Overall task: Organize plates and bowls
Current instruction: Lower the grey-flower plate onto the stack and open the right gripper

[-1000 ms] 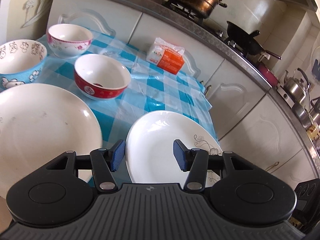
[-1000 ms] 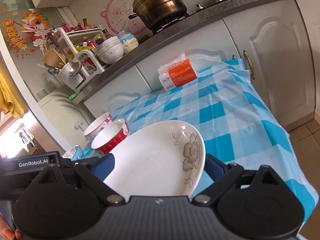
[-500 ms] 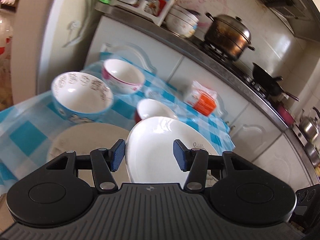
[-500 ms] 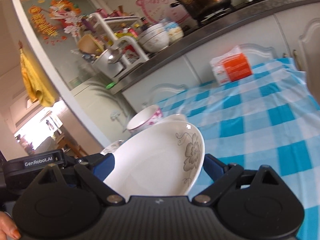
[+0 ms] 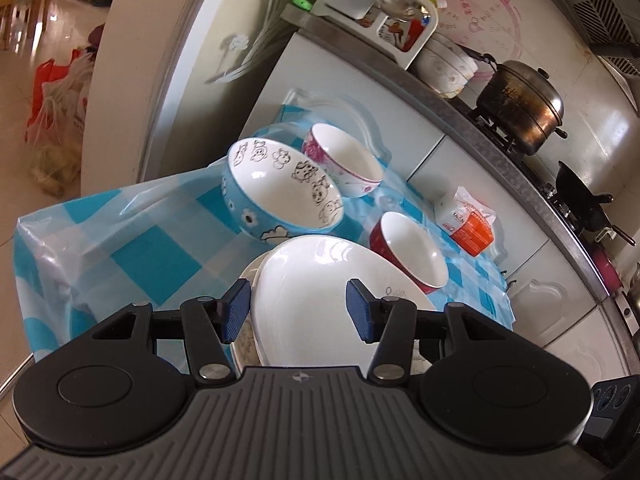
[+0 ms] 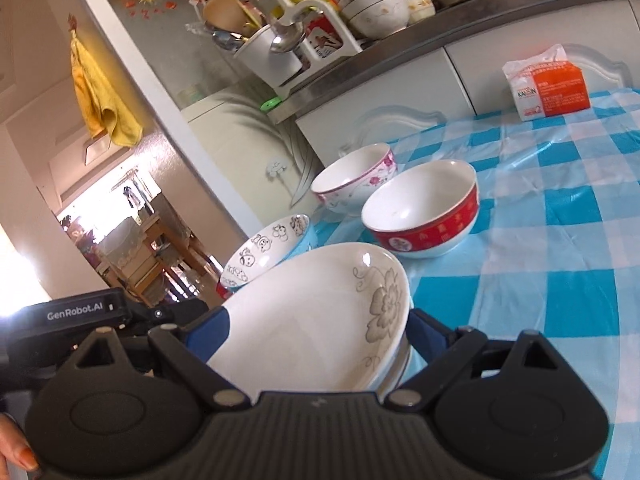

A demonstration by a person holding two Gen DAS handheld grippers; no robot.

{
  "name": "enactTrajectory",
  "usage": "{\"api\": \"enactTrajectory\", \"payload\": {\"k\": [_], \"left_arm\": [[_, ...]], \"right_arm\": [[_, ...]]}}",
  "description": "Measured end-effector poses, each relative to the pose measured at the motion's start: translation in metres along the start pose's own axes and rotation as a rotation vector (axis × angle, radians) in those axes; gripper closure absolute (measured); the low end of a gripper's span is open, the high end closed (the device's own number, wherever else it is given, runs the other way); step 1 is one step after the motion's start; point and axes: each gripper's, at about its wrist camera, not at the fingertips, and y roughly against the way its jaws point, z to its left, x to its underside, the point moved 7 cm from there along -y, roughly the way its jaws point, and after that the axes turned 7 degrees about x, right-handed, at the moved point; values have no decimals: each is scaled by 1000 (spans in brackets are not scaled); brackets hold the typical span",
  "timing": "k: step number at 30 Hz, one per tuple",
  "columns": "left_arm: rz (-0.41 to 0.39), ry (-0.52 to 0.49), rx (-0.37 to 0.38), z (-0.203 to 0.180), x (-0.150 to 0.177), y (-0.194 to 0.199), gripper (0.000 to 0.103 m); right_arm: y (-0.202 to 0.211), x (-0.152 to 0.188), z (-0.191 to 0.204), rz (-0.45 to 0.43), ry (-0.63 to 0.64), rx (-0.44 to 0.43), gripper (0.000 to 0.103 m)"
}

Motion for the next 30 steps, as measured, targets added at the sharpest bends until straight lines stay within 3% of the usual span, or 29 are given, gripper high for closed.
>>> {"api": "enactTrajectory", "payload": {"k": [10, 17, 26, 30], "left_arm": [[11, 18, 10, 17, 3, 0, 45], [2, 1, 6, 14, 6, 2, 44], [-29, -37, -13, 11, 5, 10, 24], [-34, -66, -19, 8, 6, 14, 10]], "right_arm": [[-6, 7, 9, -5, 100, 16, 8], [-2, 4, 4, -4, 53, -18, 8], [11, 3, -10, -29, 15, 14, 5], [21, 2, -19, -50, -11, 30, 4]]}}
